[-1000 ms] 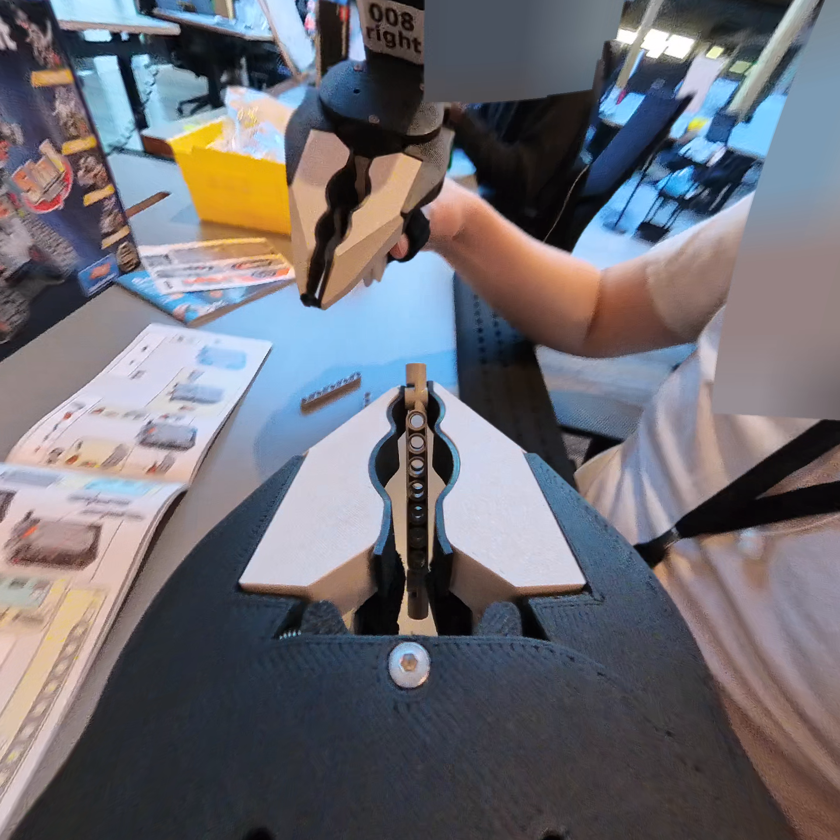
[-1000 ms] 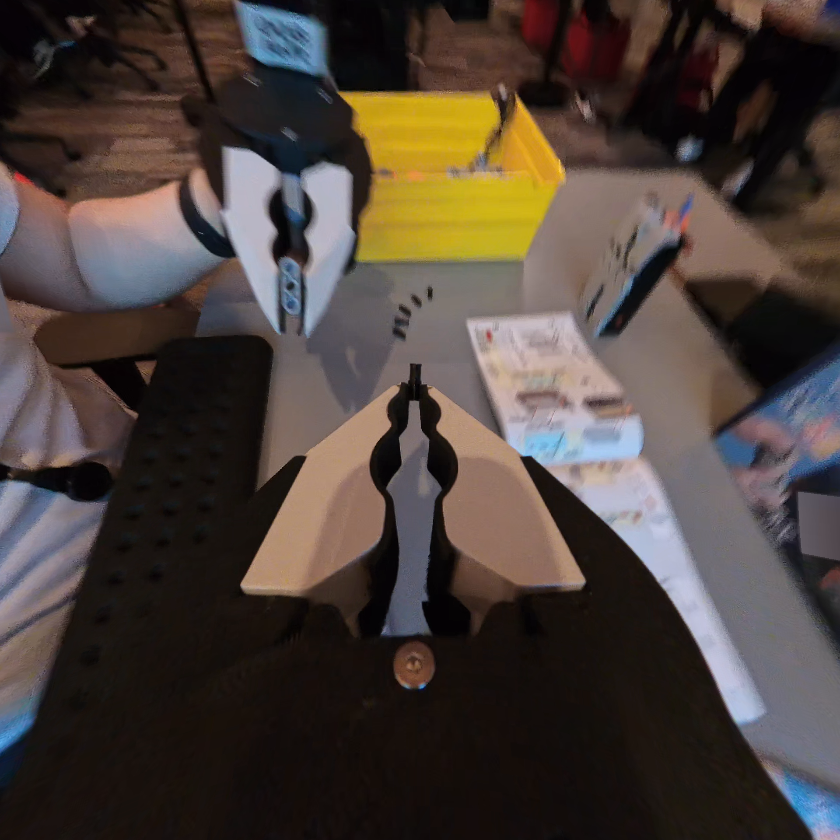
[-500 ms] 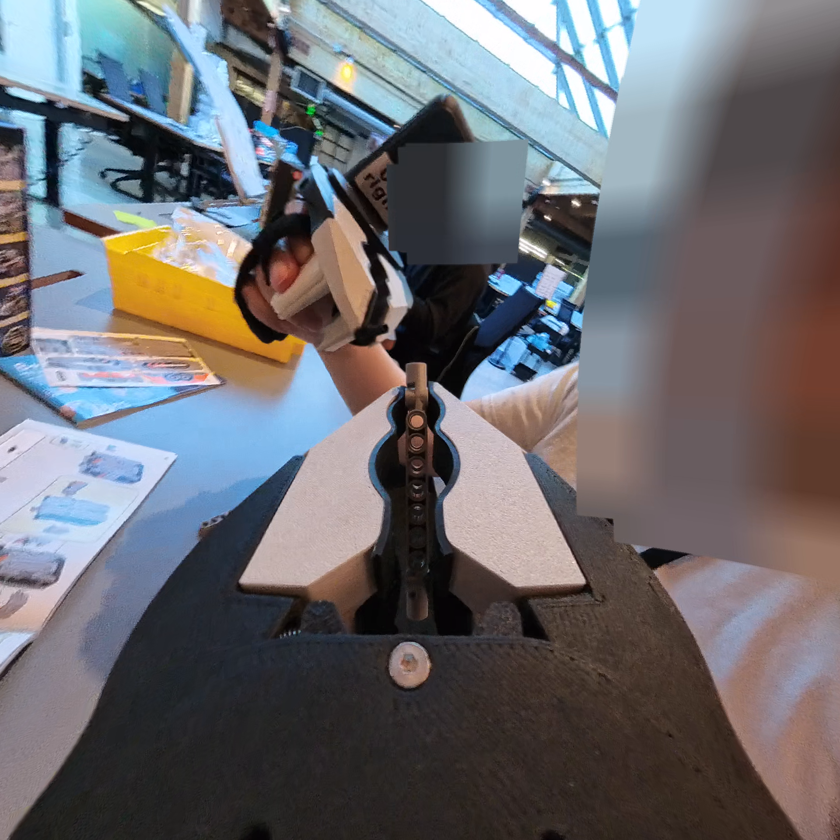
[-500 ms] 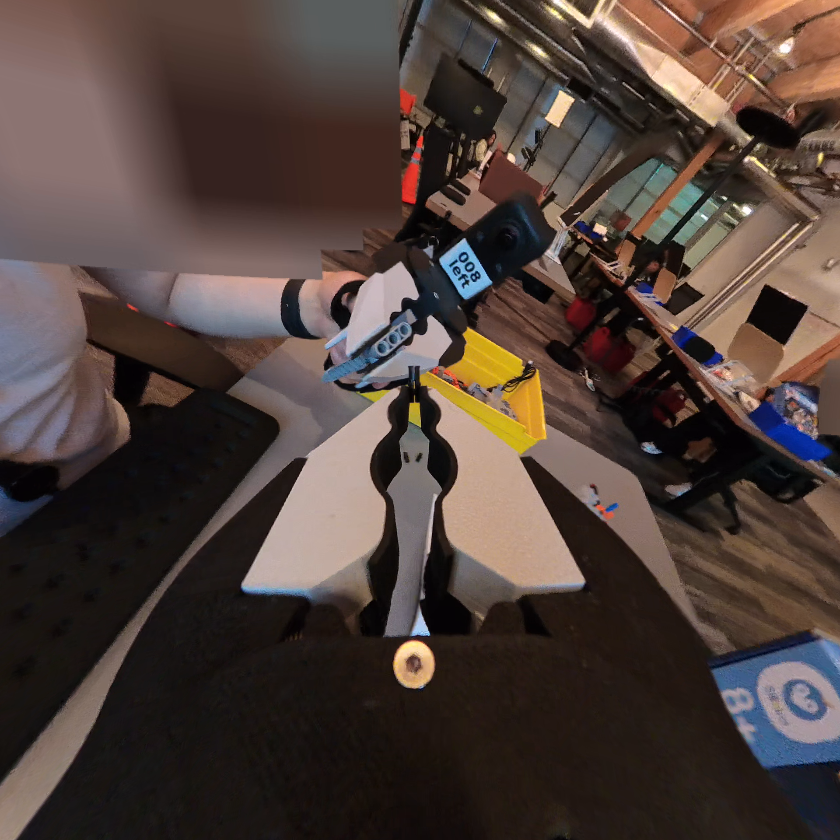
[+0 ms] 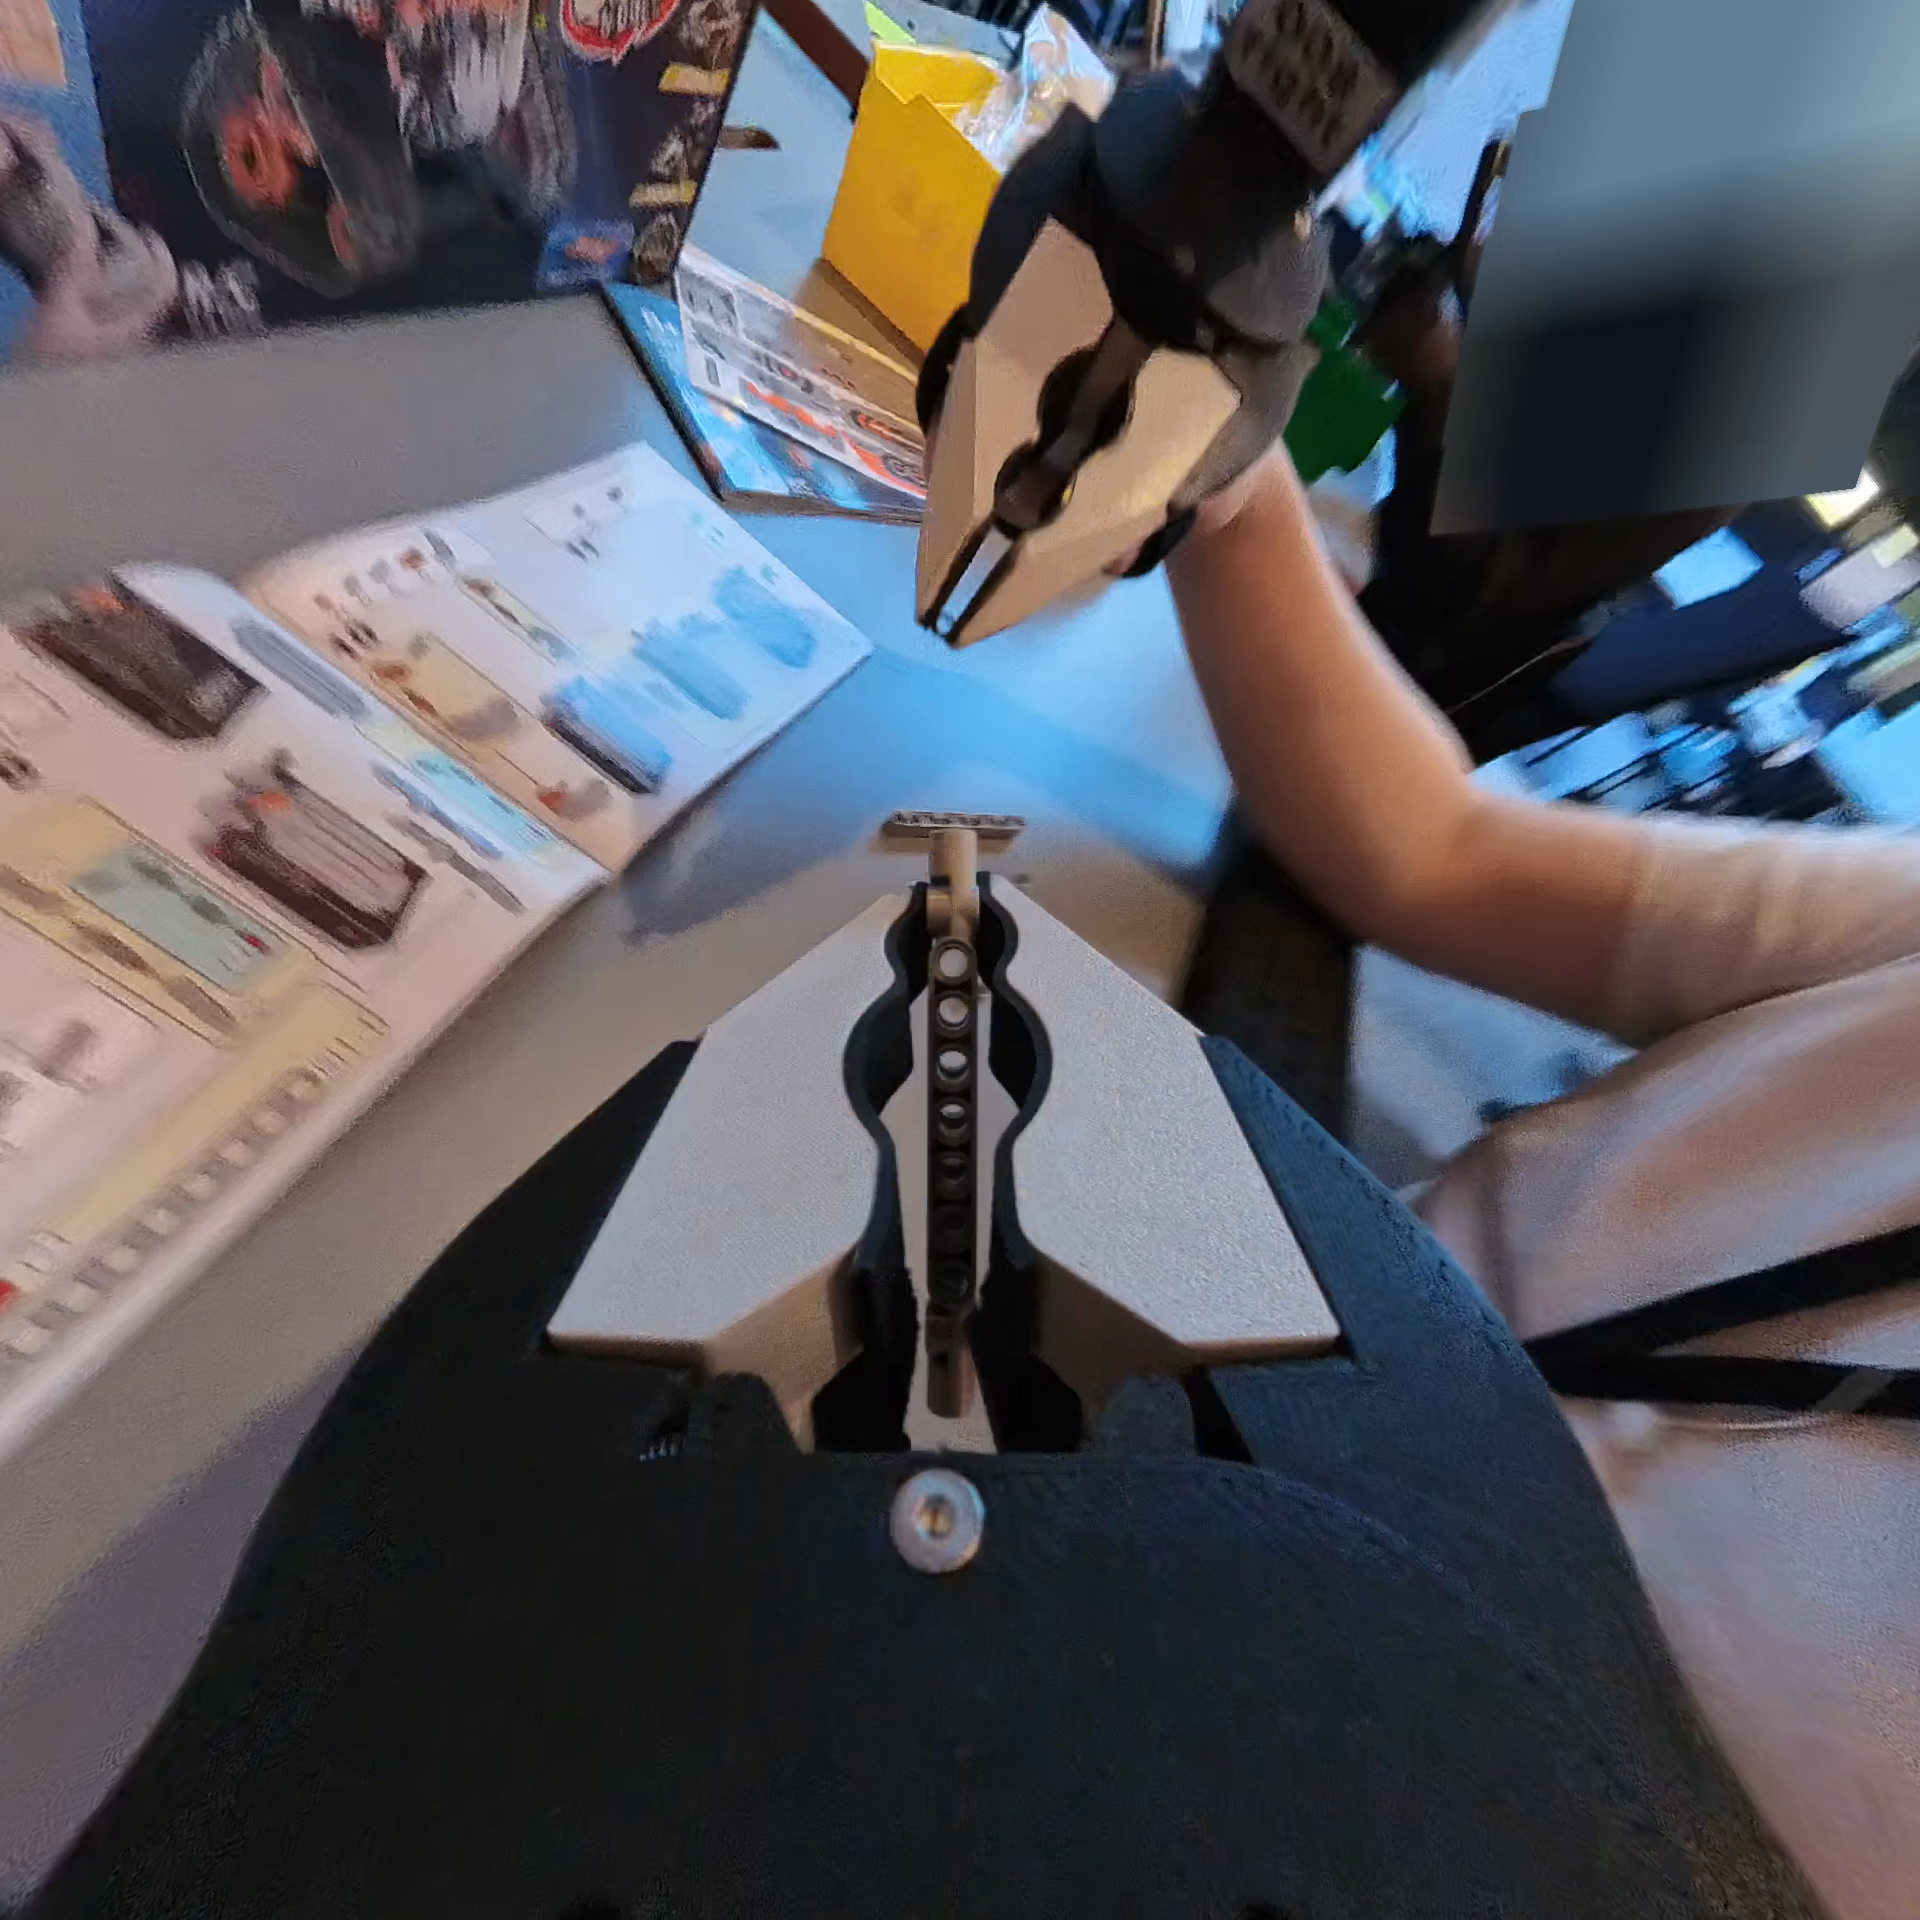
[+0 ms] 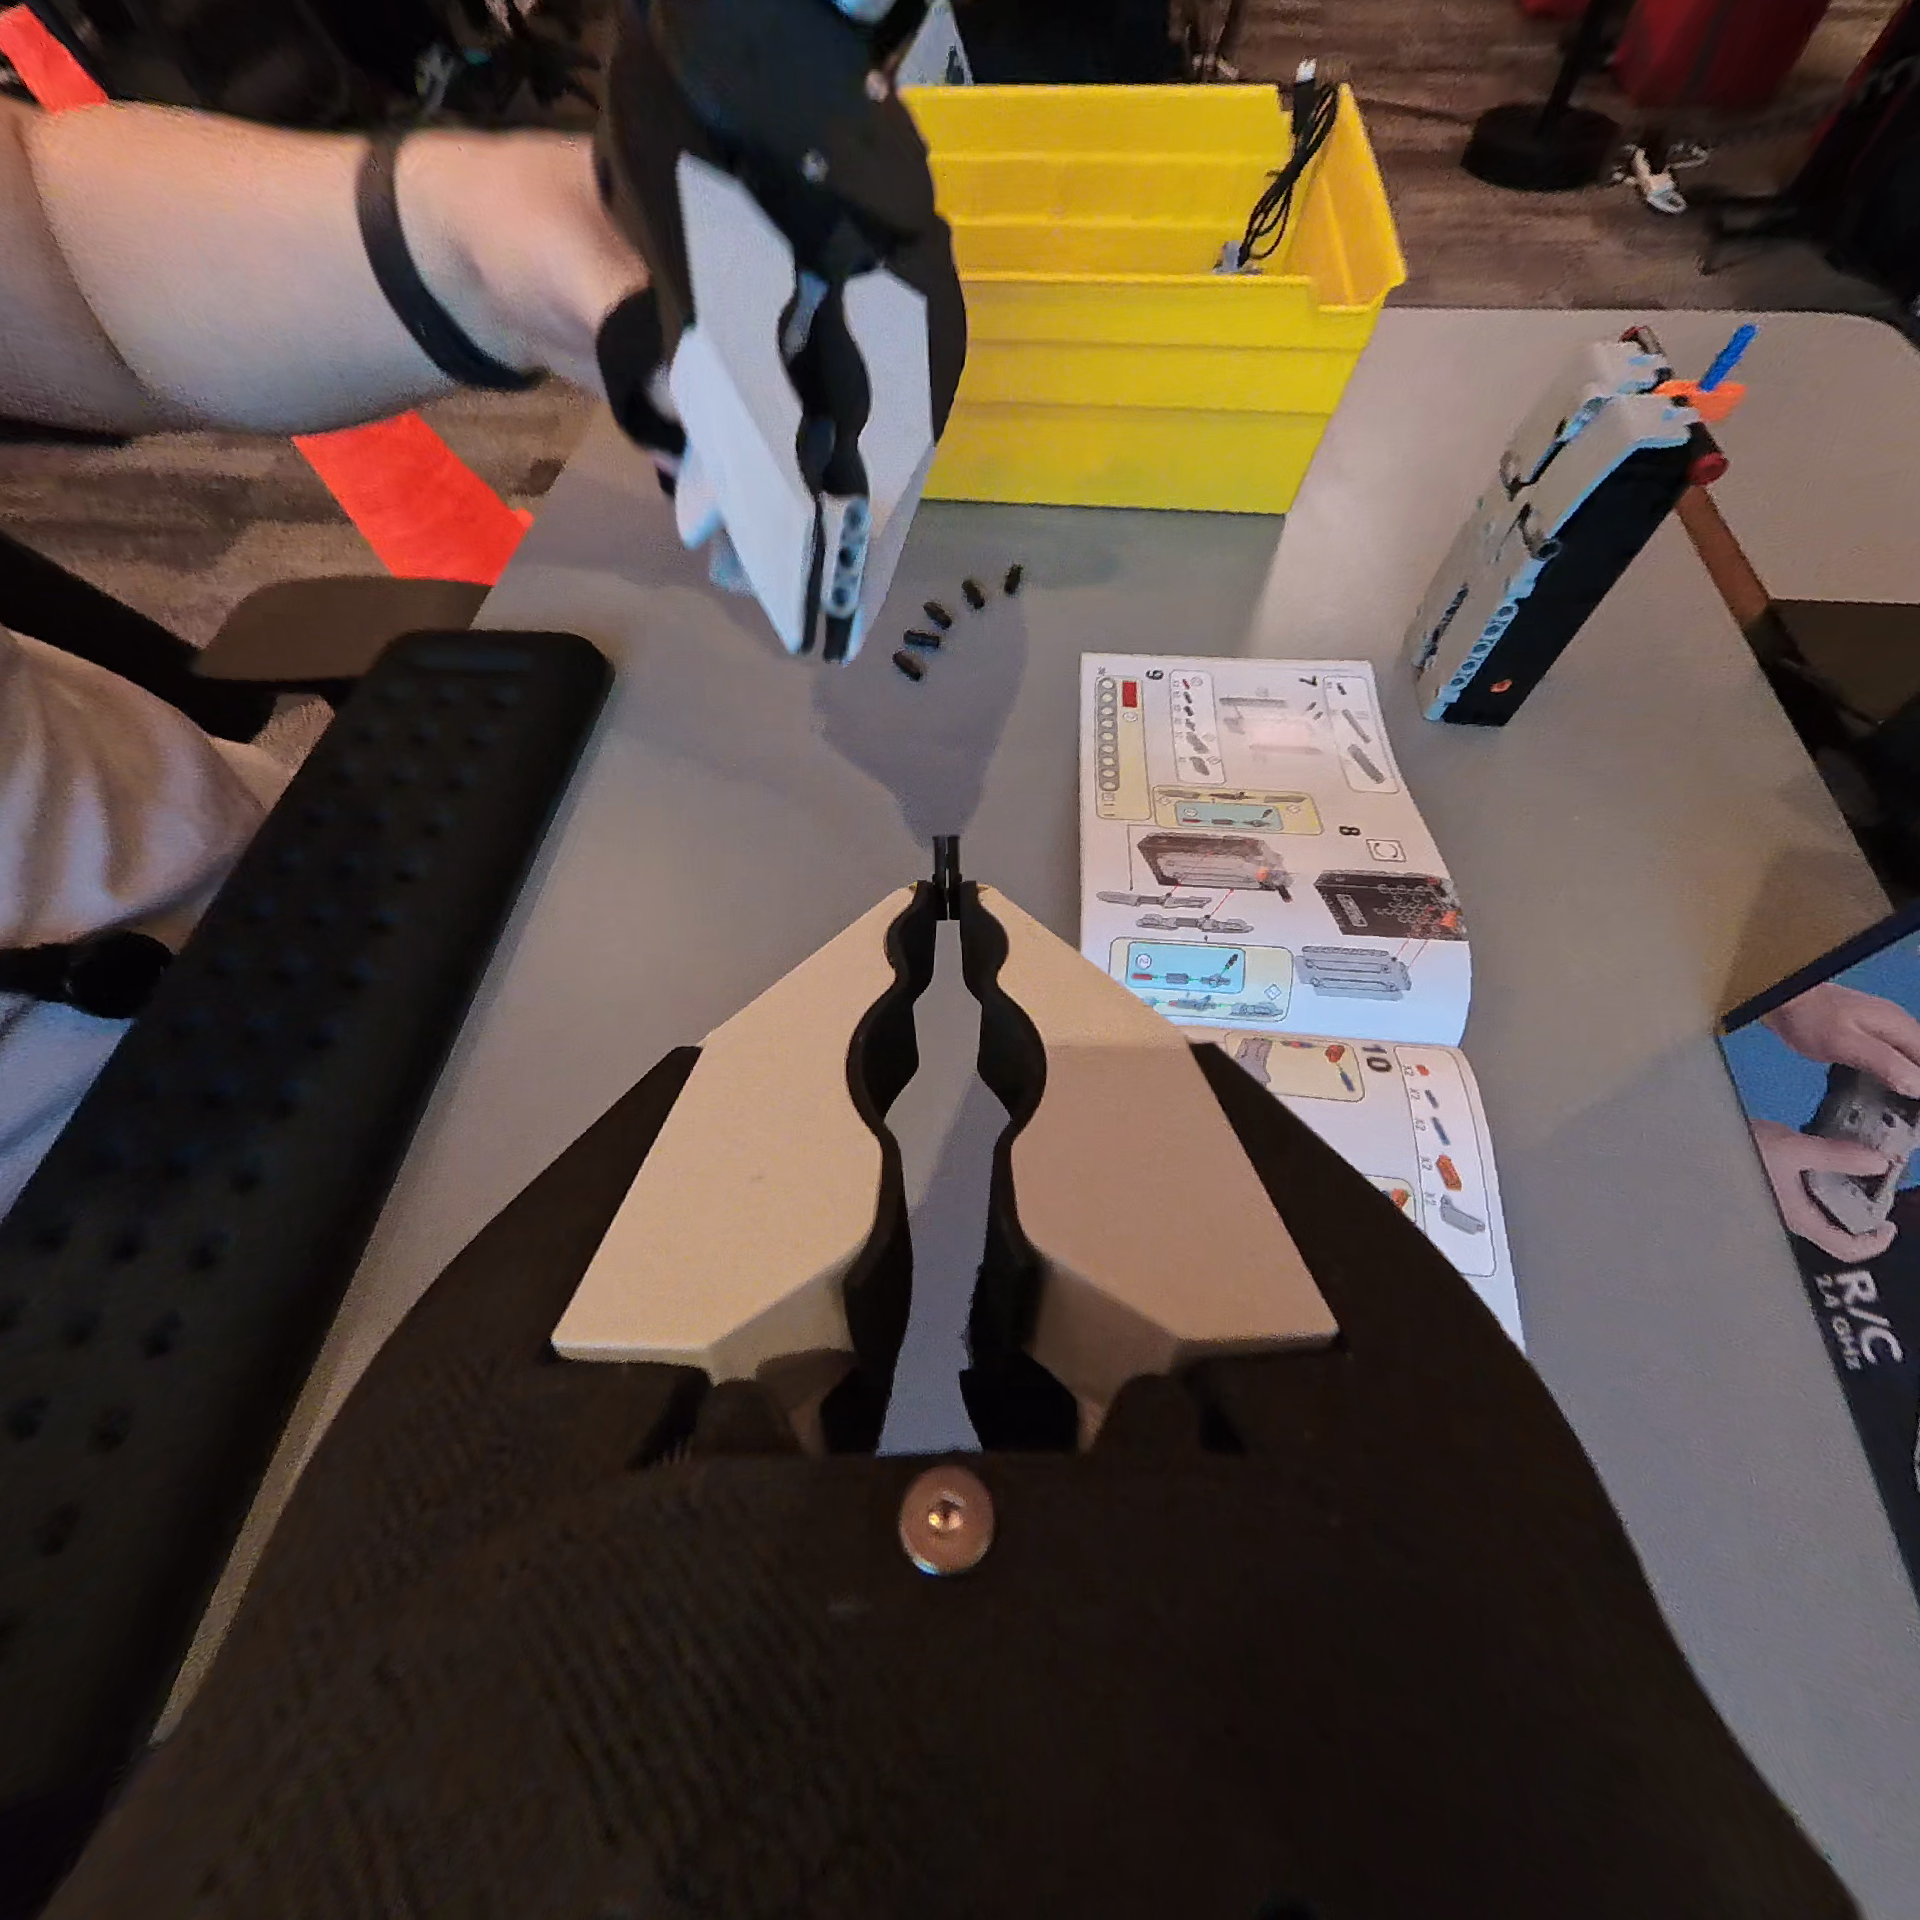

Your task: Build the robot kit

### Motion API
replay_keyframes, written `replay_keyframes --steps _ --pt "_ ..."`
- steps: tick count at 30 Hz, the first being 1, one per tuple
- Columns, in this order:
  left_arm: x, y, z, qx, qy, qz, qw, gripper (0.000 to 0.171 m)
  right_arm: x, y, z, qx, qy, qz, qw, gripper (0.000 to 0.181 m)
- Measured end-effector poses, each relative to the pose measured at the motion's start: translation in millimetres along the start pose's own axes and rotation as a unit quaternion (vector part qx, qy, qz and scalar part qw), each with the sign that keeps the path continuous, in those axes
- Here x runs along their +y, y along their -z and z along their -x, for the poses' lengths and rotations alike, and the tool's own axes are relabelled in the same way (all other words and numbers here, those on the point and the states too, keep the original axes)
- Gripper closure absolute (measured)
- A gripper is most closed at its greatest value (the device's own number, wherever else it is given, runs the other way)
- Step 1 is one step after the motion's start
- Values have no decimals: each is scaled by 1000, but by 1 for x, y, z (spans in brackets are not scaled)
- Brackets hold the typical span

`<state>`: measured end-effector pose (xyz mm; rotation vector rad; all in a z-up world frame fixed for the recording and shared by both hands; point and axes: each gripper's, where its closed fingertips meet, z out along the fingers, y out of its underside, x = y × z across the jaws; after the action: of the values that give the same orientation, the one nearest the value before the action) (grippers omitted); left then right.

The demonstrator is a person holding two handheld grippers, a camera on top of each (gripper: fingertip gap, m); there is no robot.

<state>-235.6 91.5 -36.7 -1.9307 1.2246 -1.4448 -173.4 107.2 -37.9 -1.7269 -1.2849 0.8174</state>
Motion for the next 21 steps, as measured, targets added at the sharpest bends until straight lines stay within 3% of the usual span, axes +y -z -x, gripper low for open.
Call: replay_keyframes --steps 3,5,7,11,14,18,21 --pt "-11 -13 -25 48 -121 -70 989 167 -3 1 1 -5 1 -13 1000 178" --pt "-29 -14 -36 57 -150 -166 973 167 2 -3 6 -14 11 1 1000 178" --pt "-32 -19 -36 60 -160 -205 964 167 14 -8 4 -5 18 38 999 178" --pt "12 -56 -6 19 -189 -86 978 166 13 -5 10 -17 25 34 999 178" --pt "28 -68 0 2 -219 -52 974 166 11 3 9 -16 5 17 1000 178" --pt "17 -64 -7 -1 -235 -68 970 166 28 -8 9 -27 -99 21 995 178" --pt "8 -56 -6 -22 -245 -54 968 167 25 -18 20 -45 -104 22 993 178"
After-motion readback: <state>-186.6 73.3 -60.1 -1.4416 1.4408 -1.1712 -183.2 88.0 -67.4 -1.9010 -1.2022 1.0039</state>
